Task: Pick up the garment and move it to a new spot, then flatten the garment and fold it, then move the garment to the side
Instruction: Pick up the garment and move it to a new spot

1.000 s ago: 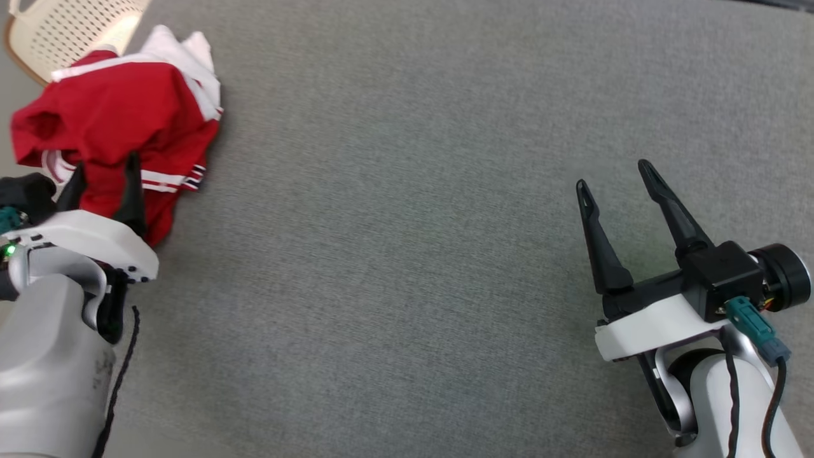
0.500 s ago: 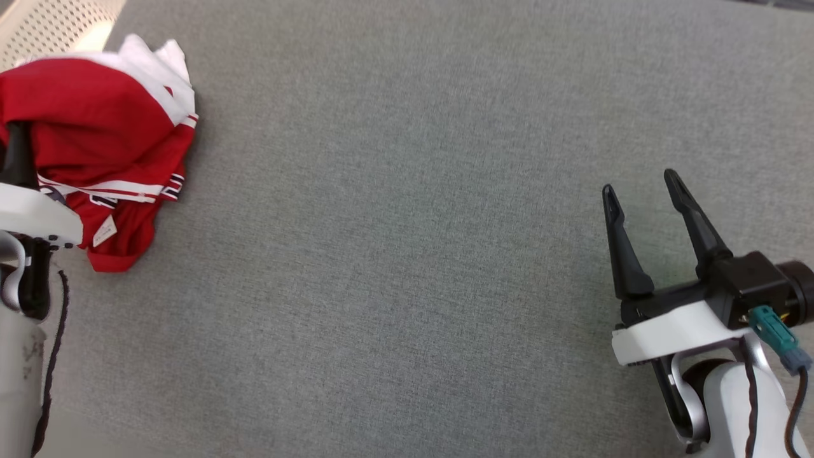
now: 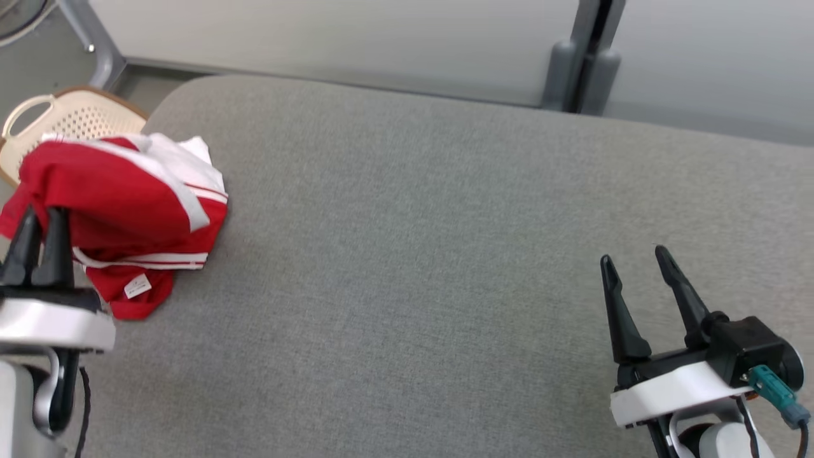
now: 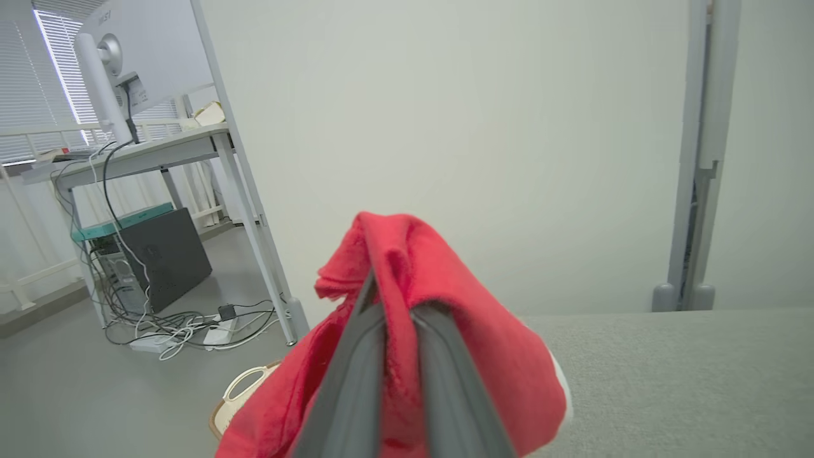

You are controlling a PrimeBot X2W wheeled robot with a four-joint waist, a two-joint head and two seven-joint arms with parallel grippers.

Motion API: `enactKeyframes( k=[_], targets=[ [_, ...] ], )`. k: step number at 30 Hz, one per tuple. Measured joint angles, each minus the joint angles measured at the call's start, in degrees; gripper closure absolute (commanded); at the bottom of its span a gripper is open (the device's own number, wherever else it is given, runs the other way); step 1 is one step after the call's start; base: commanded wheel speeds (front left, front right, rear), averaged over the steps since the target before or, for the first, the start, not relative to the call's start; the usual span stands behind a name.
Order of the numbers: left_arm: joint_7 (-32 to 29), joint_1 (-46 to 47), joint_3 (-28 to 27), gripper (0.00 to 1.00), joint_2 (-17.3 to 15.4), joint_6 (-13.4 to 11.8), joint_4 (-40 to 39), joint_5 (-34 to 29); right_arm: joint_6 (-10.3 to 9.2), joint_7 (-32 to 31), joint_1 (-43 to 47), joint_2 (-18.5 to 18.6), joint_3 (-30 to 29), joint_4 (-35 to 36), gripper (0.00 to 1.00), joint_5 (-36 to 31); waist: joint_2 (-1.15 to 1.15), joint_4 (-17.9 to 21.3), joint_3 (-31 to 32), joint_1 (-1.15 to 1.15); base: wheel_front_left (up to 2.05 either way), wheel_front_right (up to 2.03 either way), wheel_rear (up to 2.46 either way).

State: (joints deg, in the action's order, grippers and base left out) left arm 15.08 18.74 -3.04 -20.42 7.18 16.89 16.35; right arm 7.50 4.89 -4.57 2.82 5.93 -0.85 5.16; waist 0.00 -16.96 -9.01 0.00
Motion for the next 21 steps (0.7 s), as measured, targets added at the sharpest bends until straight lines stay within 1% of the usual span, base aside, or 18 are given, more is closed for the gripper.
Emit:
enactKeyframes(
  k=[2, 4, 9, 12, 16, 21],
  targets=[
    [-0.7, -3.6, 0.1, 1.0, -0.4, -0.4, -4.3, -0.6, -0.01, 0.2, 1.0, 0.0, 0.3, 0.0, 0.0, 0.6, 0.0, 0.8, 1.7, 0.0, 0.0, 0.0, 0.0],
    [-2.8, -6.8, 0.5, 1.0, -0.4, -0.7, -8.9, -0.6, 0.02, 0.4, 1.5, -0.1, 0.1, 0.2, 0.0, 0.9, 0.0, 2.0, 2.8, 0.0, 0.0, 0.0, 0.0],
    [-6.9, -12.1, 3.0, 1.0, 0.9, -1.5, -19.8, -1.1, 0.0, 0.5, 3.4, 0.0, -1.2, 1.1, 0.0, 1.2, 0.0, 5.2, 4.0, 0.0, 0.0, 0.0, 0.0],
    [-9.1, -13.7, 5.9, 1.0, 1.7, -1.5, -24.7, -1.3, 0.0, 0.5, 3.4, 0.0, -1.1, 1.7, 0.0, 1.2, 0.0, 7.4, 3.9, 0.0, 0.0, 0.0, 0.0],
    [-10.7, -13.4, 10.9, 1.0, 2.7, -0.7, -28.0, -0.9, 0.0, 0.7, 3.2, 0.0, -1.2, 2.5, 0.0, 1.3, 0.0, 11.0, 3.0, 0.0, 0.0, 0.0, 0.0],
    [-10.9, -7.7, 18.0, 1.0, 2.8, -0.1, -28.6, -0.4, 0.0, 1.3, 1.8, 0.0, -1.0, 3.7, 0.0, 1.6, 0.0, 16.0, 0.5, 0.0, 0.0, 0.0, 0.0]
  ],
)
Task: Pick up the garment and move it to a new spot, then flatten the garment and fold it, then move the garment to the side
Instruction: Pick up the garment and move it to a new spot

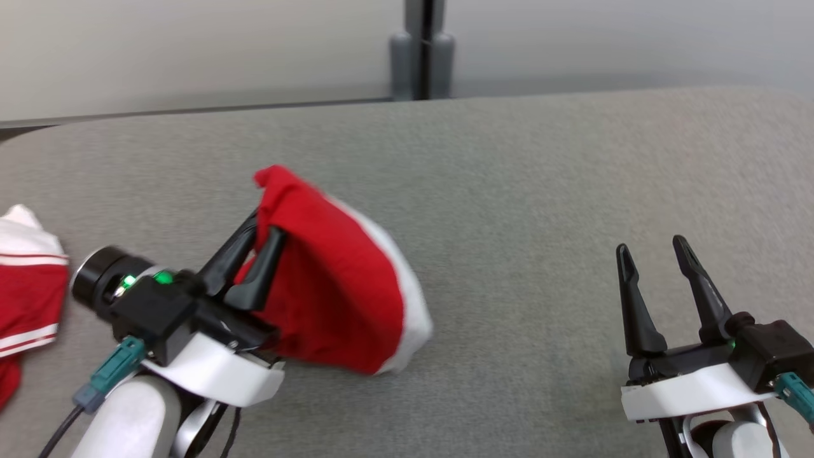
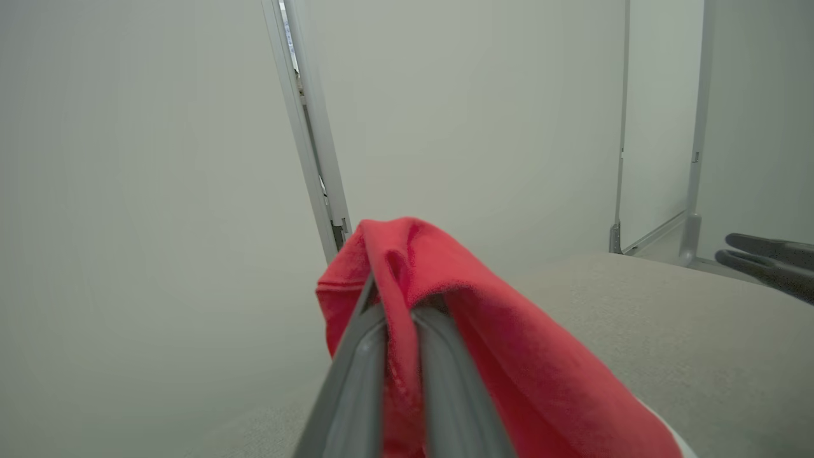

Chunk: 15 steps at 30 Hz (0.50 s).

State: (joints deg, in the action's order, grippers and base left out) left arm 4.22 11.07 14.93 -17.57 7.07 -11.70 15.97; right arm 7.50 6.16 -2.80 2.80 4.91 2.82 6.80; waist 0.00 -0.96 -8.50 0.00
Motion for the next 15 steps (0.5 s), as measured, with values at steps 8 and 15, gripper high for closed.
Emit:
enactKeyframes(
  k=[8, 15],
  targets=[
    [-2.2, 11.2, 12.1, 1.0, -2.6, 0.4, 2.5, 1.3, 0.0, 2.6, -1.3, 0.0, 0.6, 1.5, 0.0, 1.1, 0.0, 8.0, -8.0, 0.0, 0.0, 0.0, 0.0],
    [-2.8, 16.6, 24.9, 1.0, -4.4, 0.4, 11.3, 3.9, 0.0, 5.5, -0.9, 0.1, 0.4, -0.2, 0.0, 2.7, 0.0, 13.7, -15.3, 0.0, 0.0, 0.0, 0.0]
  ],
)
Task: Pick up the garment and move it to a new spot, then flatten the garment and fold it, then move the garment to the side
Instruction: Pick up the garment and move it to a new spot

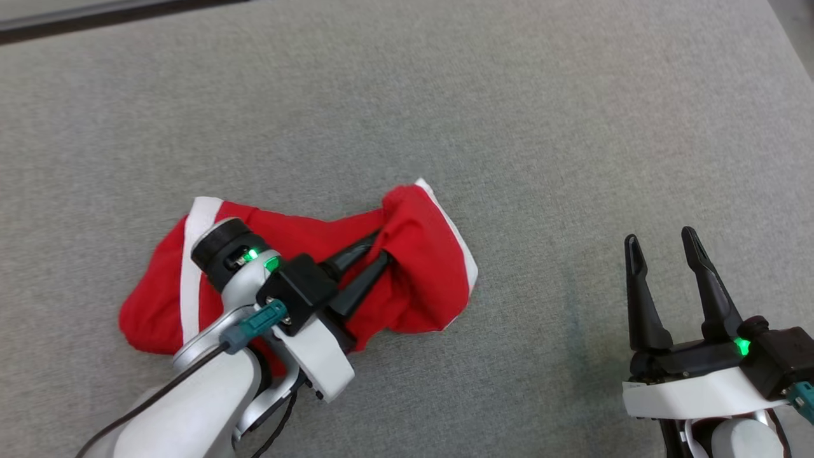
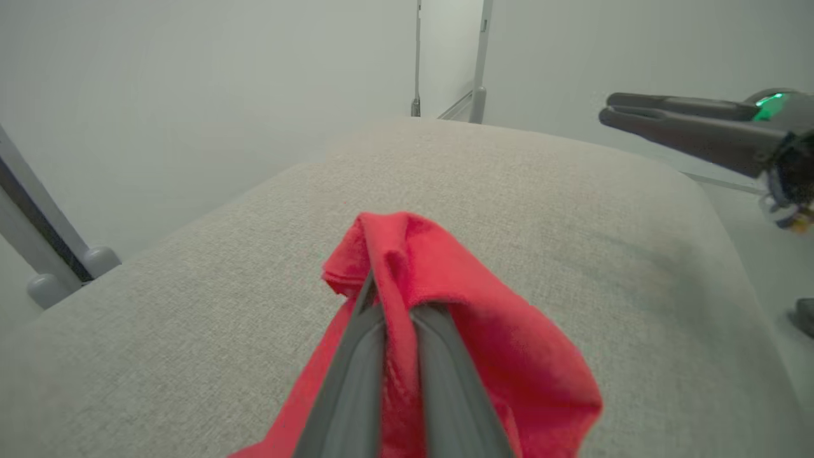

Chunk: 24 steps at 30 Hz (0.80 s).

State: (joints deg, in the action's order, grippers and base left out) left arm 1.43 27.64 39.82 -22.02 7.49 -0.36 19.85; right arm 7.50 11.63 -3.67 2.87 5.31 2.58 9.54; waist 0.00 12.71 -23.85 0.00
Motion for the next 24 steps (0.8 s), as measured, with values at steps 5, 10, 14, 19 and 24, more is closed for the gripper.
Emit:
enactKeyframes(
  k=[5, 10, 14, 19, 24],
  targets=[
    [1.5, 2.1, 4.5, 0.0, -0.9, 0.0, 3.7, 0.7, 0.0, 0.4, -1.6, 0.0, 0.9, -1.4, 0.0, 0.0, 0.0, 0.4, -1.5, 0.0, 0.0, 0.0, 0.0],
    [5.6, 2.1, 4.3, 0.0, -0.8, -0.1, 5.1, 1.5, 0.0, 0.5, -2.3, -0.1, 0.7, -2.9, 0.0, -0.2, 0.0, -1.2, 0.0, 0.0, 0.0, 0.0, 0.0],
    [9.8, 0.0, 1.3, 0.0, -0.1, -2.2, 5.9, 4.3, 0.0, -0.4, -2.4, -0.1, 0.1, -4.2, 0.0, -0.8, 0.0, -3.4, 2.9, -0.01, 0.0, 0.0, 0.0],
    [12.7, -3.2, -3.7, 0.0, -0.1, -5.6, 6.7, 6.5, 0.0, -1.9, -2.1, -0.1, -0.9, -4.6, 0.0, -1.4, 0.0, -6.9, 6.8, 0.0, 0.0, 0.0, 0.0],
    [13.5, -7.0, -11.1, 0.0, -0.4, -9.2, 8.3, 8.3, 0.0, -3.8, -1.8, -0.1, -1.2, -4.3, 0.0, -2.1, 0.0, -10.7, 9.9, 0.0, 0.0, 0.0, 0.0]
  ],
)
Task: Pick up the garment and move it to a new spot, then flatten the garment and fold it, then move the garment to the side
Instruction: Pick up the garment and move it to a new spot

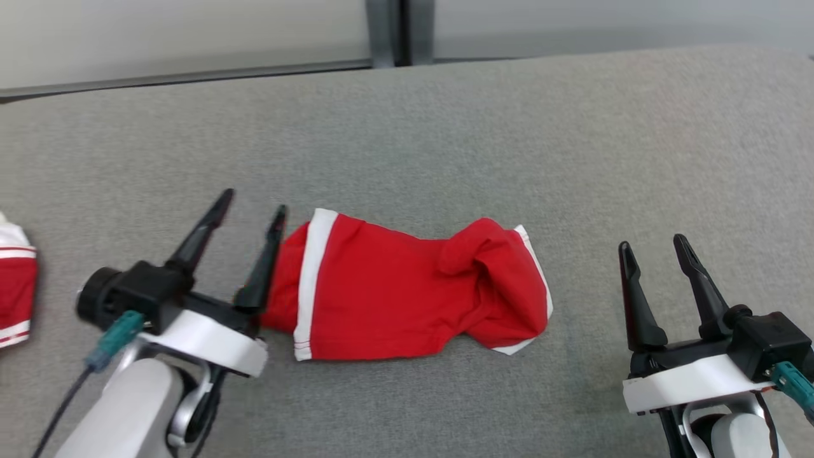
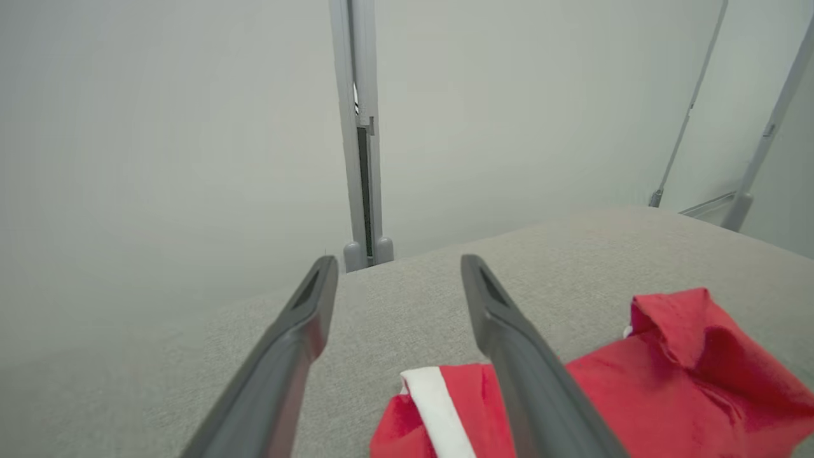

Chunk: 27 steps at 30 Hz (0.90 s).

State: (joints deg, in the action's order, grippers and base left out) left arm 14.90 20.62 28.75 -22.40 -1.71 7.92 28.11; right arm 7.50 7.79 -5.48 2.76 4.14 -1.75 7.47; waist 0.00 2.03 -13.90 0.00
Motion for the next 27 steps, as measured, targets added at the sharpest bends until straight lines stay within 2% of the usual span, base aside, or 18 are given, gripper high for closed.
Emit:
enactKeyframes(
  k=[5, 12, 22, 27],
  targets=[
    [0.1, -5.4, -8.8, 0.0, -0.3, -1.4, 0.5, 0.4, 0.0, -1.3, 1.0, 0.0, -0.9, 0.4, 0.0, -0.4, 0.0, -2.7, 2.9, 0.0, 0.0, 0.0, 0.0],
    [0.1, -11.4, -15.0, 0.0, 0.5, 0.4, 2.0, -0.6, 0.0, -3.2, 3.4, 0.0, -2.1, 1.1, 0.0, -1.5, 0.0, -5.1, 6.4, 0.0, 0.0, 0.0, 0.0],
    [0.1, -17.7, -15.9, 0.0, 3.7, 1.2, 3.6, -3.7, 0.0, -5.3, 9.1, 0.0, -3.3, 1.4, 0.0, -1.5, 0.0, -5.3, 12.4, 0.0, 0.0, 0.0, 0.0],
    [0.1, -19.0, -15.6, 0.0, 3.9, 1.2, 4.3, -4.5, 0.0, -6.1, 10.3, 0.0, -3.1, 2.2, 0.0, -1.0, 0.0, -5.1, 14.5, 0.0, 0.0, 0.0, 0.0]
  ],
)
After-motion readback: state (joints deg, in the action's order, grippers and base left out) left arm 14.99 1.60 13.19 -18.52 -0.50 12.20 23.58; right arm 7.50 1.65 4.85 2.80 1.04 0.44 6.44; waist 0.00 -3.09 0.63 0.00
